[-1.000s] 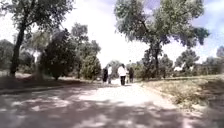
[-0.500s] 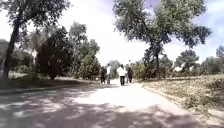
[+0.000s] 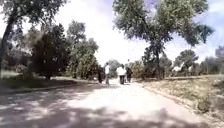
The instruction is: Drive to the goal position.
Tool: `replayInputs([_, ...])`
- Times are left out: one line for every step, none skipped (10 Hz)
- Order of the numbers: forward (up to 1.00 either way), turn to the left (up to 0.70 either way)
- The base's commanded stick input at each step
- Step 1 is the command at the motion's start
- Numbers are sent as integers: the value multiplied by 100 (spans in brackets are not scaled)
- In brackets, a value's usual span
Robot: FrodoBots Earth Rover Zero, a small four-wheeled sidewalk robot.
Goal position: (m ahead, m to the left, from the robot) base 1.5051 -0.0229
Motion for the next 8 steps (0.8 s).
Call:
replayInputs([70,-1])
replayInputs([70,-1])
replayInputs([70,-1])
replayInputs([70,-1])
replayInputs([70,-1])
replayInputs([70,-1])
replayInputs([70,-17])
replayInputs([70,-36])
